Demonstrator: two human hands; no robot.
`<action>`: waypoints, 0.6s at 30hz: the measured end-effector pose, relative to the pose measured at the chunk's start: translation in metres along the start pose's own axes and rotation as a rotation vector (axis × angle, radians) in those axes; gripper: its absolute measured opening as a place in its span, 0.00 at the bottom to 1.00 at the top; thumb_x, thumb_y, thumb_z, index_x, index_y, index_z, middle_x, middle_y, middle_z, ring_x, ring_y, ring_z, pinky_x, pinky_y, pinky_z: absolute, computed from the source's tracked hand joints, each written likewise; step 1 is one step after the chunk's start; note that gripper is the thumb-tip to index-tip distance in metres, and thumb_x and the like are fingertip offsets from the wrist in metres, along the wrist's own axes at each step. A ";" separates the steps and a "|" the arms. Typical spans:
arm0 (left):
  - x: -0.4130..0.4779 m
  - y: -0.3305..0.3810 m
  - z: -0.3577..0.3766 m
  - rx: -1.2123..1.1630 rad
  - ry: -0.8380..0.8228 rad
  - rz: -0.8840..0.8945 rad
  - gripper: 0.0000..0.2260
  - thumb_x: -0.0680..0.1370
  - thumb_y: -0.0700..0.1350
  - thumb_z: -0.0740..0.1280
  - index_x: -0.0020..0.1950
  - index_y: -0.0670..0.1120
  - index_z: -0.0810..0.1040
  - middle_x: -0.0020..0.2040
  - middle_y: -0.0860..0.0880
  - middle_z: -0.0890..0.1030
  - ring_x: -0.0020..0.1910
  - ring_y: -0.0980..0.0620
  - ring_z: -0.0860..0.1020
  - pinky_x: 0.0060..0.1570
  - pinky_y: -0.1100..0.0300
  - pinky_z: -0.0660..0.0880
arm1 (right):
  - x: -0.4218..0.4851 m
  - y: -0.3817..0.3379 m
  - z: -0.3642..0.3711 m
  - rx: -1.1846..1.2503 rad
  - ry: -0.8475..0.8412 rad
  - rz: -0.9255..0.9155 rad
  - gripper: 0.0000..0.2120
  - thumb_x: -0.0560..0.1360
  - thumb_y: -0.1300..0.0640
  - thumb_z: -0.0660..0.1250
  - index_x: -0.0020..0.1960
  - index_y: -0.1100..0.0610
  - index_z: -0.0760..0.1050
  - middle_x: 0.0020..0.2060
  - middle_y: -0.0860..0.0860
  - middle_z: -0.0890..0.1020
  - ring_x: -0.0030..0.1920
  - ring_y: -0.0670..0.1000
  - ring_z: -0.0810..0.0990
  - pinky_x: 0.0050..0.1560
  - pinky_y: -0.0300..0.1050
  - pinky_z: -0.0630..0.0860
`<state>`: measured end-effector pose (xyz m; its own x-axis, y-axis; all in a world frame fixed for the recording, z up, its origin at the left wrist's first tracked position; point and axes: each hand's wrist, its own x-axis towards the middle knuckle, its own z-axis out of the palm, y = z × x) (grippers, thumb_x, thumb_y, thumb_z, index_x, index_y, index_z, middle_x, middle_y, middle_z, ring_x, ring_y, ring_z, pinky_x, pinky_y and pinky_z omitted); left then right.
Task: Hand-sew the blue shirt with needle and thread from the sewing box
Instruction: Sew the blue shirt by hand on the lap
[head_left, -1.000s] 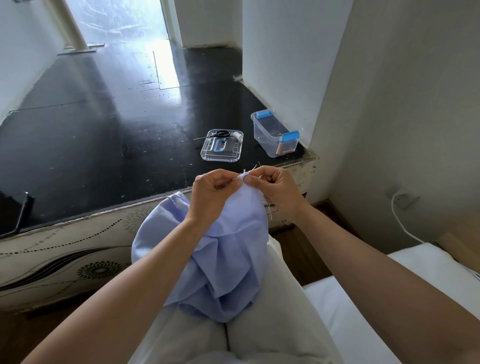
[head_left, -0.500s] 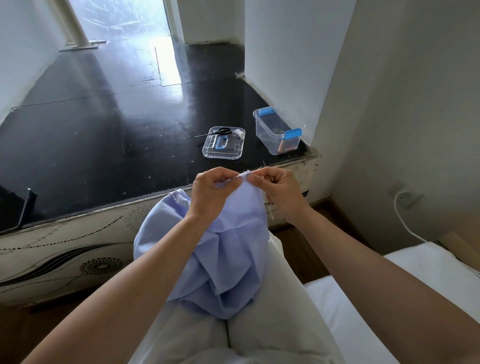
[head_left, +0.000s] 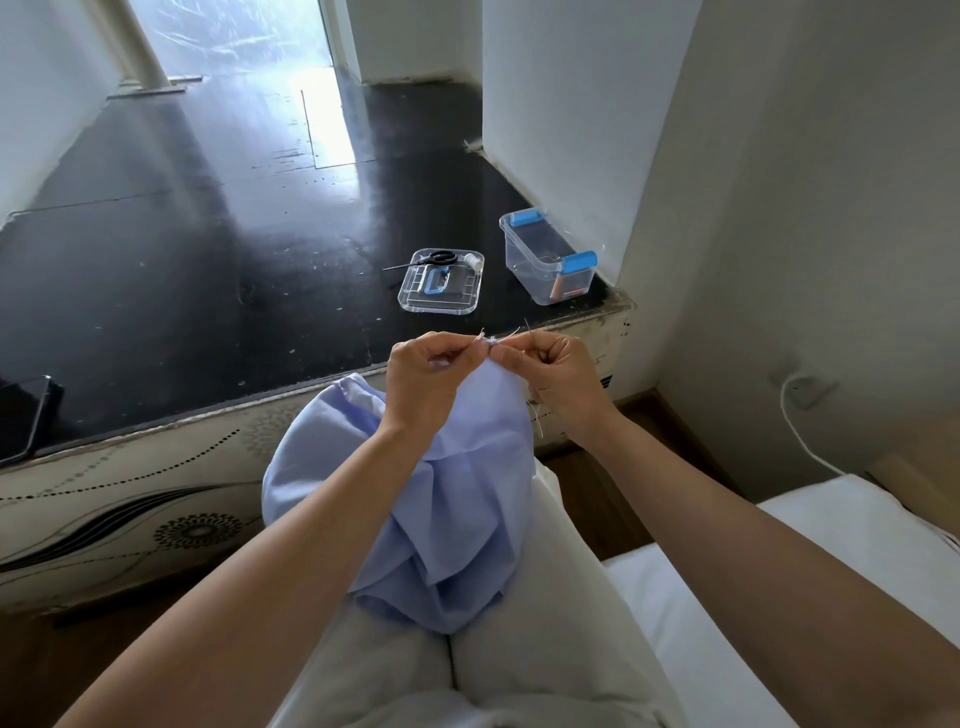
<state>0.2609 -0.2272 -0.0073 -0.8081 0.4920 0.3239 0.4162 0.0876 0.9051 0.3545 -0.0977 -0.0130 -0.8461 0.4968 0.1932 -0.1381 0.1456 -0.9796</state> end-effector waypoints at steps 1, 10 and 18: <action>-0.001 0.000 0.001 0.008 0.011 0.014 0.06 0.74 0.41 0.73 0.50 0.43 0.84 0.43 0.47 0.83 0.38 0.64 0.79 0.42 0.73 0.75 | 0.000 -0.001 0.001 -0.003 -0.002 0.003 0.04 0.78 0.60 0.68 0.48 0.59 0.80 0.34 0.41 0.83 0.38 0.44 0.82 0.35 0.31 0.75; -0.002 0.000 0.004 0.140 0.108 0.073 0.04 0.73 0.44 0.75 0.45 0.45 0.85 0.38 0.53 0.81 0.35 0.60 0.78 0.40 0.74 0.73 | 0.001 0.001 0.003 -0.052 0.049 0.008 0.06 0.76 0.57 0.70 0.50 0.59 0.82 0.40 0.47 0.84 0.42 0.45 0.83 0.40 0.35 0.78; -0.004 0.006 0.005 0.033 0.022 0.040 0.03 0.74 0.41 0.73 0.46 0.48 0.82 0.37 0.58 0.79 0.36 0.68 0.78 0.39 0.76 0.73 | -0.001 -0.001 0.002 -0.051 0.032 -0.004 0.05 0.77 0.59 0.69 0.49 0.59 0.82 0.39 0.48 0.84 0.40 0.45 0.83 0.39 0.34 0.78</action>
<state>0.2681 -0.2244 -0.0045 -0.7994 0.4768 0.3655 0.4613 0.0975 0.8819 0.3547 -0.1005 -0.0121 -0.8284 0.5233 0.1998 -0.1144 0.1912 -0.9749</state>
